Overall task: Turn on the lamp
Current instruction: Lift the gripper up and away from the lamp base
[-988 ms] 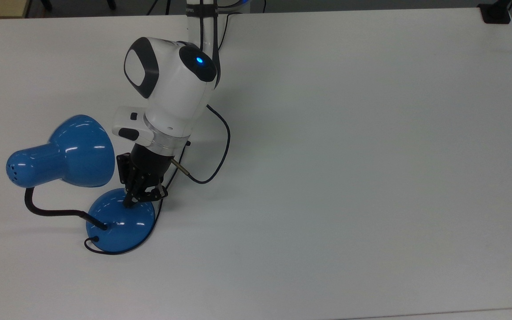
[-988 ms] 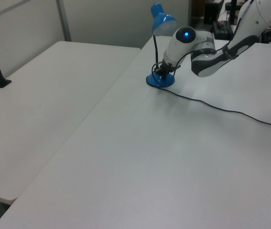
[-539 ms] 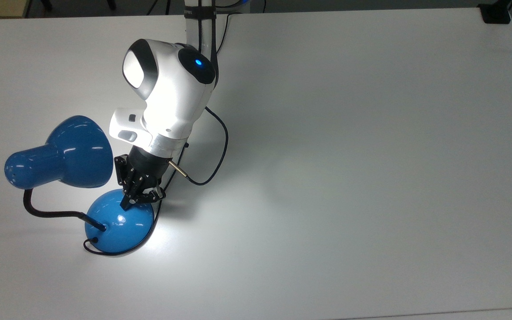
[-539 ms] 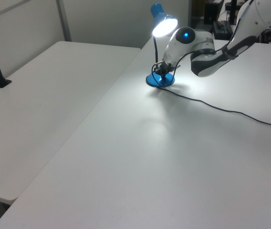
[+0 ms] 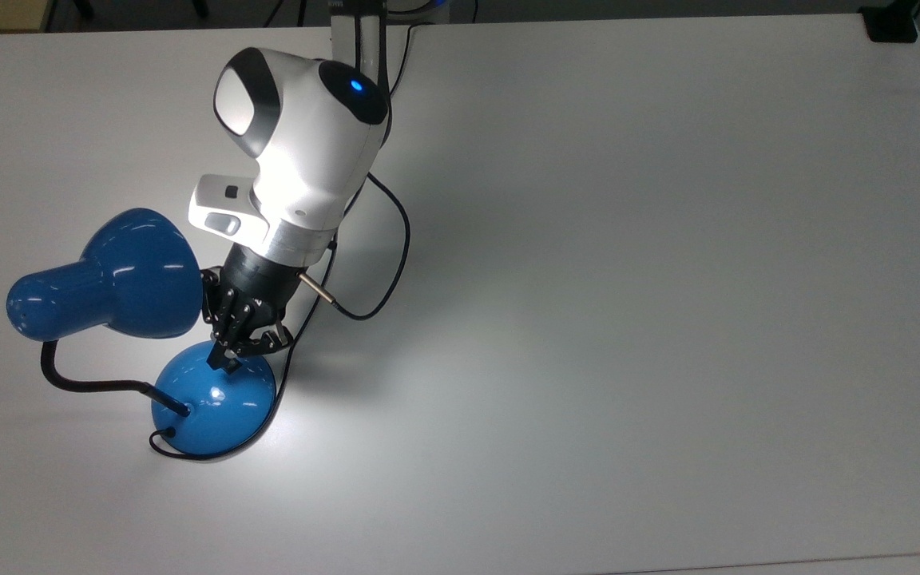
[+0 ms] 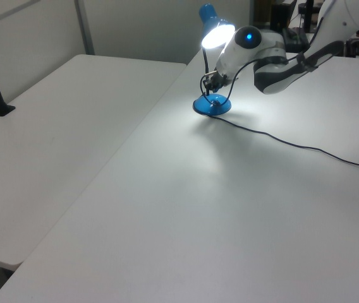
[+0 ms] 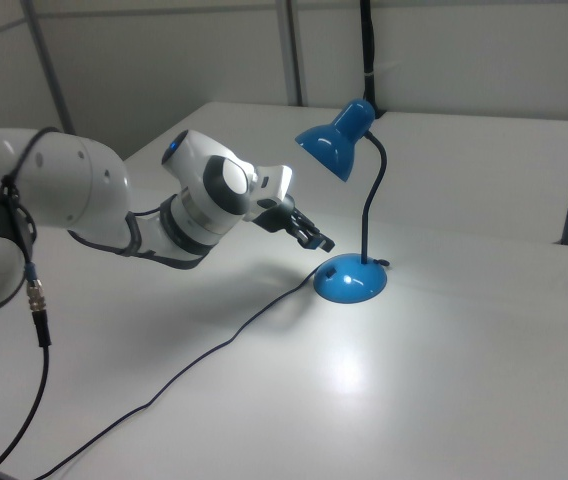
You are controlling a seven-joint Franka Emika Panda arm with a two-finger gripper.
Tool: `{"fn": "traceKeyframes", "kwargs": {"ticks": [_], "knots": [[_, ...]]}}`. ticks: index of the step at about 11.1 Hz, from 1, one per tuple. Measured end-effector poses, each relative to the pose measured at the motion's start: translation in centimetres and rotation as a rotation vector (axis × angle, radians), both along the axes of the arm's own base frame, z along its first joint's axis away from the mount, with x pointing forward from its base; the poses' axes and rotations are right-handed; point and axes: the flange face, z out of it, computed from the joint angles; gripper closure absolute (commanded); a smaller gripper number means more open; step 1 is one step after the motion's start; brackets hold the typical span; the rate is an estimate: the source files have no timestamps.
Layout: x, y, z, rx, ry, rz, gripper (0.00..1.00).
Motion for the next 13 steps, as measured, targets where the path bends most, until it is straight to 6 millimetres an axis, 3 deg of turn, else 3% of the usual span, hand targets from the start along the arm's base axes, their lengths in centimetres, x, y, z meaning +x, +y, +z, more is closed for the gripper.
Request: {"fn": "traceKeyframes", "kwargs": {"ticks": [2, 3, 5, 6, 8, 9, 10, 11, 12, 13], "knots": [[-2.5, 1.9, 2.4, 0.020, 0.000, 0.023, 1.00], [-4.1, 3.4, 3.2, 0.032, 0.008, 0.044, 0.93], [-7.8, 5.5, 5.0, 0.045, 0.018, 0.069, 0.70], [-9.1, 5.9, 6.0, 0.067, 0.011, 0.060, 0.66], [-10.3, 5.5, 7.9, 0.150, 0.017, 0.009, 0.63], [-10.5, 4.9, 8.8, 0.199, 0.040, -0.041, 0.51], [-10.5, 4.7, 10.0, 0.233, 0.086, -0.074, 0.45], [-10.6, 5.3, 11.3, 0.255, 0.149, -0.065, 0.32], [-10.8, 6.2, 12.4, 0.272, 0.234, -0.024, 0.27], [-11.2, 6.9, 13.5, 0.285, 0.339, 0.045, 0.11]]}}
